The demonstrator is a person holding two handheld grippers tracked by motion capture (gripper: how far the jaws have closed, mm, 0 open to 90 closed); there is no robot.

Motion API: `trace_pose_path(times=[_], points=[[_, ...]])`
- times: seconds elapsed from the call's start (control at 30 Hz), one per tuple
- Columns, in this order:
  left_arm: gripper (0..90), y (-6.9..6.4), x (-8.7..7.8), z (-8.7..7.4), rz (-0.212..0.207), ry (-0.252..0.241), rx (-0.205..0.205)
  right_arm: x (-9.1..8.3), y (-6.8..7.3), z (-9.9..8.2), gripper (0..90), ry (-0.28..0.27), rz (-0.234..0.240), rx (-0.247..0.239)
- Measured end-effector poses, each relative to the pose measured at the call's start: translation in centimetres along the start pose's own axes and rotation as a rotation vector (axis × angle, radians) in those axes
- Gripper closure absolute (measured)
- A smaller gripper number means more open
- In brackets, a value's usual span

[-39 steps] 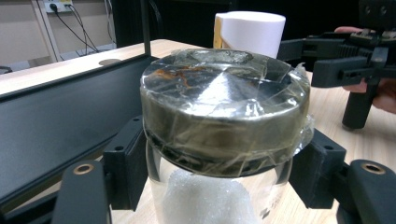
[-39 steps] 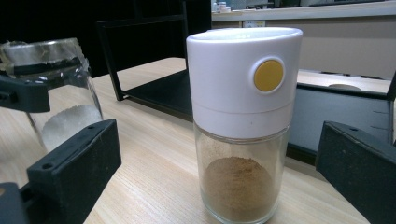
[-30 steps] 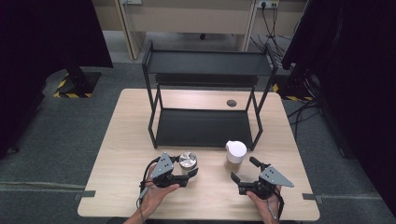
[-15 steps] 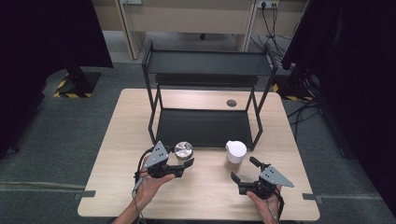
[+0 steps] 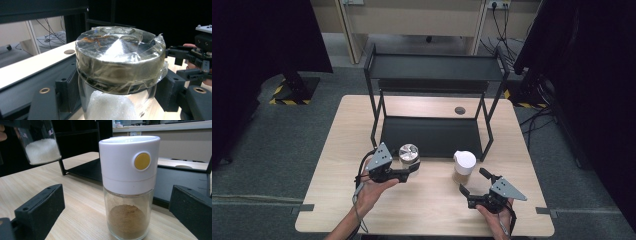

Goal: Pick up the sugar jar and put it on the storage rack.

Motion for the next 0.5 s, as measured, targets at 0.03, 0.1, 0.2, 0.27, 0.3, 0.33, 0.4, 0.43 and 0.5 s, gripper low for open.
trace_pose_path(times=[0.03,0.1,0.2,0.27,0.3,0.33,0.4,0.43,0.5], points=[[30.9,0.0,0.0,0.0,0.000,0.000,0.000,0.0,0.0,0.0,0.5,0.000,0.000,0.000],[30.8,0.1,0.2,0.6,-0.008,-0.002,0.016,0.0,0.0,0.0,0.5,0.002,0.000,0.002],[30.9,0.3,0.4,1.1,-0.017,-0.006,0.009,0.0,0.0,0.0,0.5,0.001,0.000,0.002],[30.9,0.4,0.5,1.2,-0.020,-0.006,0.003,0.0,0.0,0.0,0.5,0.001,0.000,0.002],[30.9,0.5,0.6,1.5,-0.023,-0.005,0.002,0.0,0.0,0.0,0.5,0.001,0.001,0.002],[30.9,0.5,0.7,1.7,-0.024,-0.005,0.003,0.0,0.0,0.0,0.5,0.001,0.001,0.002],[30.9,0.7,0.8,2.3,-0.024,-0.003,0.017,0.0,0.0,0.0,0.5,0.000,0.001,0.002],[30.9,0.7,0.9,2.6,-0.025,-0.003,0.021,0.0,0.0,0.0,0.5,0.000,0.001,0.002],[30.9,1.0,1.1,3.2,-0.030,-0.007,0.016,0.0,0.0,0.0,0.5,0.001,-0.001,0.003]])
Point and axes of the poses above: each handheld gripper's, and its own axes: x roughly forward along the jaws, z roughly out of its top, y roughly to its left, the point moved 9 cm from there along x, roughly forward along the jaws, and after that the axes turned 14 degrees about -y, right-handed, at the moved point
